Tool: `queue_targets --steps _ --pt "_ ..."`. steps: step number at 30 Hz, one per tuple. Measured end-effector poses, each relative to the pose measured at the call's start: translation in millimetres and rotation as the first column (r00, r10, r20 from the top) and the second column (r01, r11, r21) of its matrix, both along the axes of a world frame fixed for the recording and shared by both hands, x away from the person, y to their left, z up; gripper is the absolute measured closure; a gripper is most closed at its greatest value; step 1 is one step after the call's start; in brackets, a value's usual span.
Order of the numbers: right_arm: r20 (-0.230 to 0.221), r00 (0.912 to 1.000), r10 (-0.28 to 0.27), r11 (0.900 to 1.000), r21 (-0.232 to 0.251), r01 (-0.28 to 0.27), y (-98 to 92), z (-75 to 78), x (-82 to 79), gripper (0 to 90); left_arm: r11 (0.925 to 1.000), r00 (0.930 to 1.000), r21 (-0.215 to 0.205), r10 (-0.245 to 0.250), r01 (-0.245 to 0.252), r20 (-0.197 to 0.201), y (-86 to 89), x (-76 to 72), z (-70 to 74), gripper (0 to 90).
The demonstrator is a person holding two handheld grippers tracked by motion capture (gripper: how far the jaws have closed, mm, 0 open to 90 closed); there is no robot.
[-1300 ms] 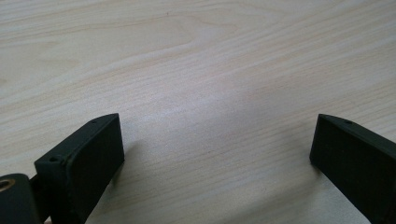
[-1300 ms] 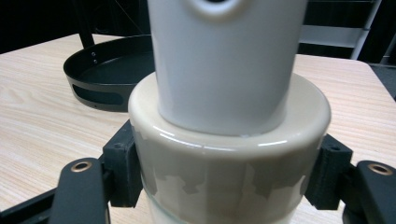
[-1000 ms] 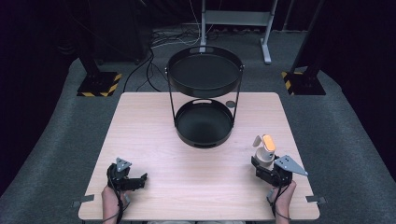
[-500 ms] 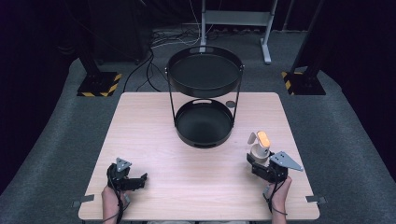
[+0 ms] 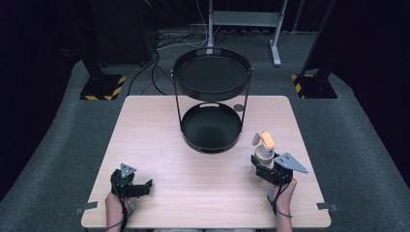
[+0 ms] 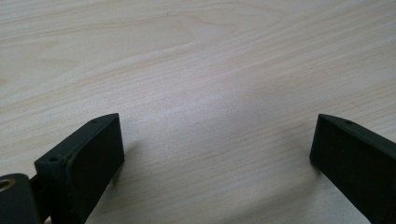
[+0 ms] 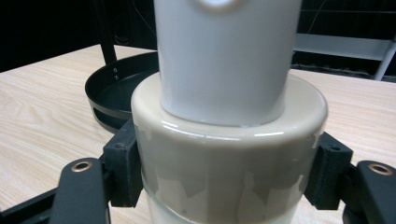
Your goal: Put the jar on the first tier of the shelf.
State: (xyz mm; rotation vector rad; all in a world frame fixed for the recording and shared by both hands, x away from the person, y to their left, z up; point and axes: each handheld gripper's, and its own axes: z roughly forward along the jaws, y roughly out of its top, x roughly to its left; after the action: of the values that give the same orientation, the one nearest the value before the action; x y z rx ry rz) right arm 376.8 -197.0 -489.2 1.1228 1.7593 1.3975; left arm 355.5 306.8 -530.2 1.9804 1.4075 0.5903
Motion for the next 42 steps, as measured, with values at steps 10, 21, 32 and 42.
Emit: queue_targets --steps 10,21,32,42 --pt "0.001 0.9999 0.017 1.000 -0.012 -0.017 8.5 3.6 6.4 28.3 1.0000 1.0000 0.000 0.000 0.000 0.000 0.0 0.0 0.0 2.3" --pt "-0.009 0.9989 0.045 0.999 -0.014 -0.045 20.3 4.1 15.0 28.4 1.0000 1.0000 0.001 -0.001 0.001 0.002 -0.2 -0.2 0.0 2.5" --pt "-0.005 0.9982 0.060 0.998 -0.015 -0.060 27.8 6.9 23.7 28.4 1.0000 1.0000 -0.001 -0.001 0.001 0.001 0.0 -0.1 0.0 2.6" --pt "0.009 0.9983 0.057 0.998 0.015 -0.057 33.7 11.9 31.8 28.3 1.0000 1.0000 0.000 -0.001 0.001 0.001 0.0 -0.1 0.0 2.6"
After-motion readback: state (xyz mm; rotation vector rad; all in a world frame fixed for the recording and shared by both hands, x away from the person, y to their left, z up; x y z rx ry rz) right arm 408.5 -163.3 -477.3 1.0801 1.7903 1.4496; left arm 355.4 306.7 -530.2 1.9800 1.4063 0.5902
